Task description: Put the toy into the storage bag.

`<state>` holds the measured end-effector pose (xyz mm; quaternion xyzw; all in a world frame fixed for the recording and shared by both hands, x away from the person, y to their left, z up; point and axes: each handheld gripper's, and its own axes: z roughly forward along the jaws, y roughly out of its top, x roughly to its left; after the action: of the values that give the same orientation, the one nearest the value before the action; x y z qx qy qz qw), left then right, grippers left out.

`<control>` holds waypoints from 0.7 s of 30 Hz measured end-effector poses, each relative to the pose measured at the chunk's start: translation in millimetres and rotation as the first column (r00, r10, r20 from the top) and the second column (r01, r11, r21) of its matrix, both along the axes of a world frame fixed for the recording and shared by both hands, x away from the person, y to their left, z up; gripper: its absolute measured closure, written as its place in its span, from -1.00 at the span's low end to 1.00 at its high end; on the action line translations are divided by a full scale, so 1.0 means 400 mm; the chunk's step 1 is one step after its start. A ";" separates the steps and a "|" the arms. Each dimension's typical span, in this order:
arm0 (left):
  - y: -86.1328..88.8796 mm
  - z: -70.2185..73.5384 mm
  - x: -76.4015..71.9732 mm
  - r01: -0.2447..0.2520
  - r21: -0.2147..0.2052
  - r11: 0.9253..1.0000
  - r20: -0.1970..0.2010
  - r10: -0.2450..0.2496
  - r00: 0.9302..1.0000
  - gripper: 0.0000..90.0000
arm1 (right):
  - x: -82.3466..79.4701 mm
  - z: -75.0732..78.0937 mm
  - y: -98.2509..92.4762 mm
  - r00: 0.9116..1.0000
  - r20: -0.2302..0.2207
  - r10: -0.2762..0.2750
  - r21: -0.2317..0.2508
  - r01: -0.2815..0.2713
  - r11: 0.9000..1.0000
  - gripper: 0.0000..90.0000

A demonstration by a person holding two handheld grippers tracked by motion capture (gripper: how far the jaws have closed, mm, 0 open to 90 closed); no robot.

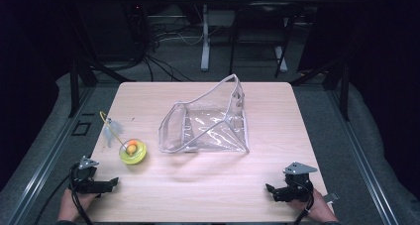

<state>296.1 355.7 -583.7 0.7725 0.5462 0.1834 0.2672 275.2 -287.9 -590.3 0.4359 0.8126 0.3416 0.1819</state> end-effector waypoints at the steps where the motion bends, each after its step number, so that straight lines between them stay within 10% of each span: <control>1: 0.000 0.001 0.000 0.002 -0.001 1.000 -0.003 -0.002 1.000 -1.00 | 0.000 0.000 0.000 1.000 0.000 0.000 0.000 0.000 1.000 -1.00; 21: -0.005 0.006 0.007 0.012 0.012 1.000 -0.031 -0.011 0.999 -1.00 | 0.000 0.000 0.000 1.000 0.001 0.000 0.000 0.000 1.000 -1.00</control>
<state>298.8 353.7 -581.4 0.7800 0.5446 0.1735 0.2550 275.1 -287.8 -590.3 0.4360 0.8124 0.3416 0.1822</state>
